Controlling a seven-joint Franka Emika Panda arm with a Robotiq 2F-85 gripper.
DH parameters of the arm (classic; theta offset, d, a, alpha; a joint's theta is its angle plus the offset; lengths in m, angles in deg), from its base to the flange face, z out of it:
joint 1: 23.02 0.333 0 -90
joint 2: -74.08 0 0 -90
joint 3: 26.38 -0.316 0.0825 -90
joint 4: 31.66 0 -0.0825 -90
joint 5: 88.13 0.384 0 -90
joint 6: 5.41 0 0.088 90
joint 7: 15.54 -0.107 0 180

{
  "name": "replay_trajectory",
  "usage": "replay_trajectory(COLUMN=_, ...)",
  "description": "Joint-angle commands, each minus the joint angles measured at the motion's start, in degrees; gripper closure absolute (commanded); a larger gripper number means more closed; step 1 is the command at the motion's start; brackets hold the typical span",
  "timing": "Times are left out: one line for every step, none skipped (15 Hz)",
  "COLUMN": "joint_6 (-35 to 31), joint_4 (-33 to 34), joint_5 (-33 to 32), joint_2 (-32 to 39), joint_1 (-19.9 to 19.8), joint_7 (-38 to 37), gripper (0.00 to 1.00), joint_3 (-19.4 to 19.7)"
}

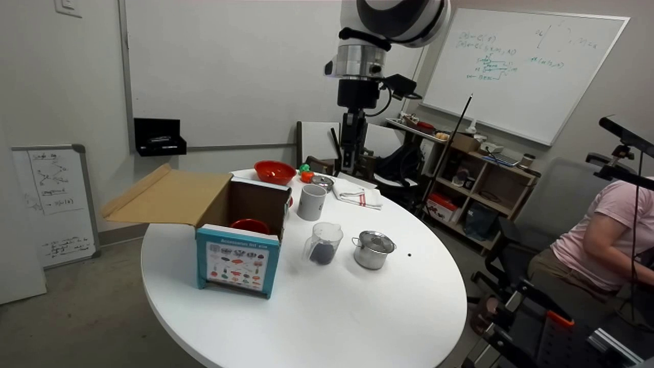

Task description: Pick up the orange cup from the box and put it on the table.

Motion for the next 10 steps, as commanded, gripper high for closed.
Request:
replay_trajectory(joint_6=-0.2, joint_4=6.5, joint_5=0.3, joint_2=5.2, joint_1=1.2, joint_7=0.8, gripper=0.00, joint_3=-1.6)
replay_trajectory(joint_6=0.1, joint_4=8.4, joint_5=-0.3, joint_2=6.6, joint_1=1.8, joint_7=0.6, gripper=0.00, joint_3=-1.8)
replay_trajectory(joint_6=0.5, joint_4=10.2, joint_5=-0.8, joint_2=8.1, joint_1=2.3, joint_7=0.6, gripper=0.00, joint_3=-2.0)
replay_trajectory(joint_6=1.6, joint_4=13.1, joint_5=-1.4, joint_2=10.5, joint_1=3.0, joint_7=0.7, gripper=0.00, joint_3=-2.2)
replay_trajectory(joint_6=2.4, joint_4=15.2, joint_5=-1.7, joint_2=12.2, joint_1=3.5, joint_7=1.0, gripper=0.00, joint_3=-2.4)
replay_trajectory(joint_6=3.3, joint_4=18.1, joint_5=-2.3, joint_2=14.6, joint_1=4.2, joint_7=1.2, gripper=0.00, joint_3=-2.5)
replay_trajectory(joint_6=4.3, joint_4=20.5, joint_5=-2.7, joint_2=16.4, joint_1=4.8, joint_7=1.4, gripper=0.00, joint_3=-2.6)
replay_trajectory(joint_6=5.7, joint_4=23.8, joint_5=-3.1, joint_2=19.0, joint_1=5.5, joint_7=1.6, gripper=0.00, joint_3=-2.6)
replay_trajectory(joint_6=7.1, joint_4=26.6, joint_5=-3.4, joint_2=21.1, joint_1=5.9, joint_7=2.0, gripper=0.00, joint_3=-2.7)
replay_trajectory(joint_6=8.5, joint_4=29.4, joint_5=-3.8, joint_2=23.3, joint_1=6.5, joint_7=2.1, gripper=0.00, joint_3=-2.7)
